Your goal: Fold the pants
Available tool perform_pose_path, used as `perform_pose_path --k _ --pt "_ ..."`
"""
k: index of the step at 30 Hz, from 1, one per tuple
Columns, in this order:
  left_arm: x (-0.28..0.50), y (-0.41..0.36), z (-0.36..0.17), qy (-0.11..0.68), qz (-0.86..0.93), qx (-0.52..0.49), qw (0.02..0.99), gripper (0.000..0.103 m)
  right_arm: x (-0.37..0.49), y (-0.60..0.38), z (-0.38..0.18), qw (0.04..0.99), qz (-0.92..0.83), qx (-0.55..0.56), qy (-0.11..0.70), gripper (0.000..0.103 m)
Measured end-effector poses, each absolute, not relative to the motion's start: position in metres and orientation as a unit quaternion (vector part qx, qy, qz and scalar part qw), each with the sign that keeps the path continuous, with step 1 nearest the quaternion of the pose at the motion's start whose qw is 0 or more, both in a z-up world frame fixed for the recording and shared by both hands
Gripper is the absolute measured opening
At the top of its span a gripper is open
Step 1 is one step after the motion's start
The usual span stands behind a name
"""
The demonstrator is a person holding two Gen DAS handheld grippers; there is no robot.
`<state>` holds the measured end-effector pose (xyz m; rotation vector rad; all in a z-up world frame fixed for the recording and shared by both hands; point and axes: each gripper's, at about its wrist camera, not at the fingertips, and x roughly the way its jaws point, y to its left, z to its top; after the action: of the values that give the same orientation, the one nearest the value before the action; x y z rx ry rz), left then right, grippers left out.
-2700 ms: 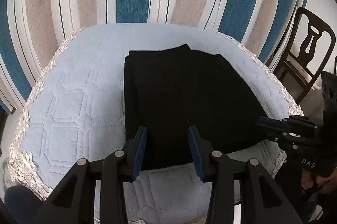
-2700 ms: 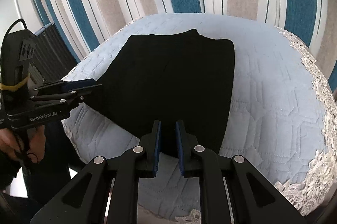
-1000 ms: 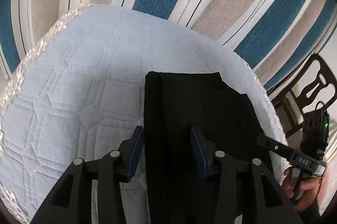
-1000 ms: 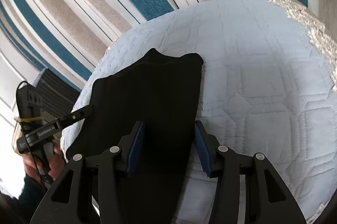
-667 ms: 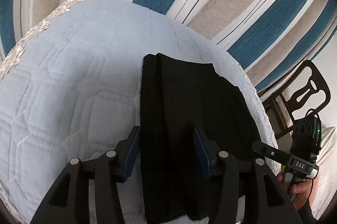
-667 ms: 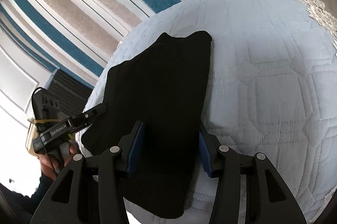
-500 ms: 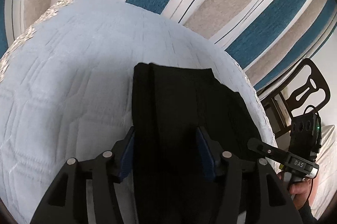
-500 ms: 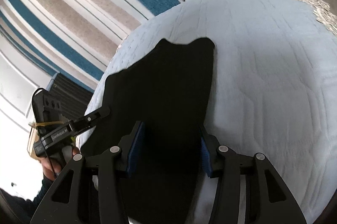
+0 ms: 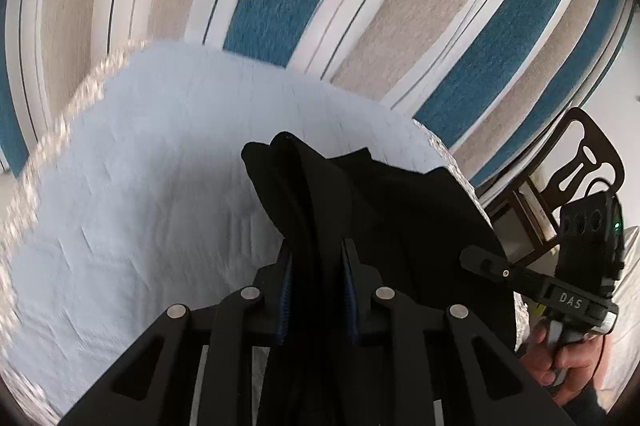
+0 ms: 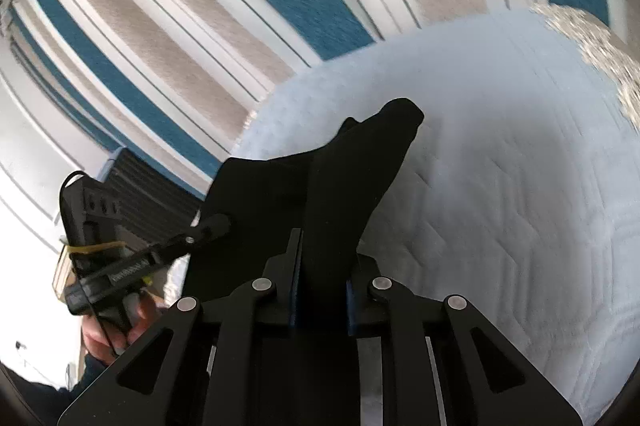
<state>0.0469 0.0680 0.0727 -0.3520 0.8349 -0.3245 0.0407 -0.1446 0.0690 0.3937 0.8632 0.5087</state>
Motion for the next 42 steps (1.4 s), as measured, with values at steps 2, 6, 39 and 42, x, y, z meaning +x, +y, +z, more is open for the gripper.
perform_pose_path --k 2,6,39,42 --pt "0.057 0.077 0.08 0.395 -0.151 -0.167 0.891 0.024 0.051 -0.136 0.074 0.86 0.249 0.18 0.406 0.017" --pt "0.081 0.097 0.092 0.382 -0.139 -0.154 0.901 0.024 0.083 -0.121 0.076 0.857 0.264 0.181 0.404 0.017" --pt "0.017 0.085 0.06 0.382 -0.068 -0.098 0.917 0.028 0.034 -0.072 0.053 0.891 0.194 -0.045 0.407 0.032" --pt "0.005 0.08 0.06 0.384 -0.05 -0.089 0.918 0.028 0.023 -0.07 0.052 0.891 0.196 -0.043 0.407 0.032"
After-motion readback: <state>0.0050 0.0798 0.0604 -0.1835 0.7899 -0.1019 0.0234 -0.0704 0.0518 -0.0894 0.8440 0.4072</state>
